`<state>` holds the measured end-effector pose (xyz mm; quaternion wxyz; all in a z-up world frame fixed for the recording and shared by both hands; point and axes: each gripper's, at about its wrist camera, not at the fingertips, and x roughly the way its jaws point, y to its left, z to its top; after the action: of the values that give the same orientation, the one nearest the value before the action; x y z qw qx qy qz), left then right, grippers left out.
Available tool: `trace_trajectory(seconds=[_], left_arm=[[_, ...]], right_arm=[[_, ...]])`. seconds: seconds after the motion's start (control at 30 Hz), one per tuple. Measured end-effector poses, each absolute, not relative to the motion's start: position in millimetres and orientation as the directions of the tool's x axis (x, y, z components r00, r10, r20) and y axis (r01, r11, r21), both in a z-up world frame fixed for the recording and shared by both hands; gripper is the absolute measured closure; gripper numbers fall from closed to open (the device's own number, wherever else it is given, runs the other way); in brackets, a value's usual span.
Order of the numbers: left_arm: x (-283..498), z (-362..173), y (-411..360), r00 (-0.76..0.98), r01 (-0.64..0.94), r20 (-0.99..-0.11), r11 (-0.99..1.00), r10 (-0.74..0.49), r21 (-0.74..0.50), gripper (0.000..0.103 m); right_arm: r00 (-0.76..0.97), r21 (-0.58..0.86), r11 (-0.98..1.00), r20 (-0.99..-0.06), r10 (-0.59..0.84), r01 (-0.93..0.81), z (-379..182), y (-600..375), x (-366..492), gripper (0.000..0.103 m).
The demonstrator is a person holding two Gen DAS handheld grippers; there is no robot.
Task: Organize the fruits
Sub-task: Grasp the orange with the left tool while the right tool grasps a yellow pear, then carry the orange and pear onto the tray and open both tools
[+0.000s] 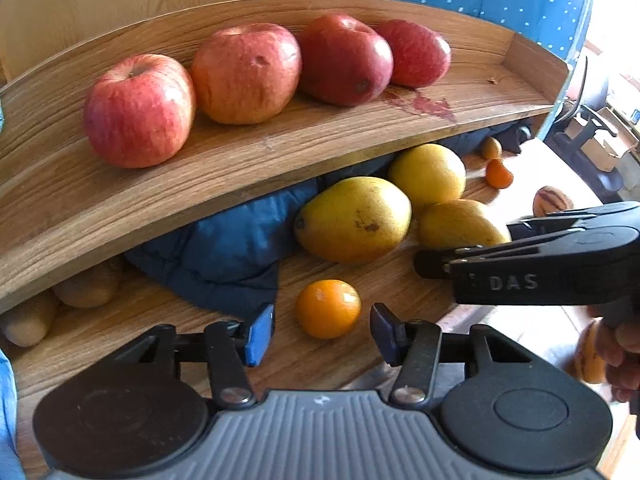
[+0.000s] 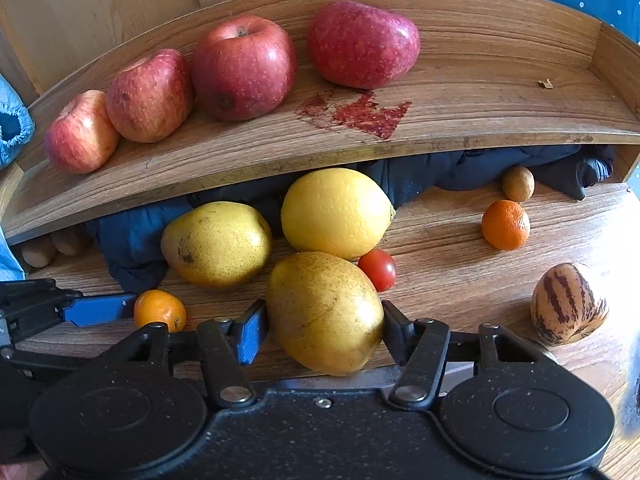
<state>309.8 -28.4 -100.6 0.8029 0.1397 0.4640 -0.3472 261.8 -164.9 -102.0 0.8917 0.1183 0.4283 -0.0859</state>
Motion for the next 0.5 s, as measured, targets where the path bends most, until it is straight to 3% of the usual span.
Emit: trace_trajectory(seconds=[0.2,0.3,0.5], left_arm=[[310.3,-106.5,-36.6,0.333,0.697,-0.844,0.713,-0.422,-0.082,0.054],[312.3,-107.2,-36.6,0.34,0.693,-0.842,0.716,-0.419,-0.077,0.064],[307.9,-106.7,-35.9,0.339,0.695,-0.847,0.716,-0.41,-0.068,0.065]], right_arm=[[0.627,0.144,0.957,-0.778,-0.049,0.253,-102.3,-165.6,260.8,0.042],[0.638,0.148,0.956,-0.769,-0.05,0.252,-103.4,-166.4,257.8,0.043],[0.677,0.221,0.94,-0.736,-0.014,0.26,-101.6,-171.5,244.8,0.043]])
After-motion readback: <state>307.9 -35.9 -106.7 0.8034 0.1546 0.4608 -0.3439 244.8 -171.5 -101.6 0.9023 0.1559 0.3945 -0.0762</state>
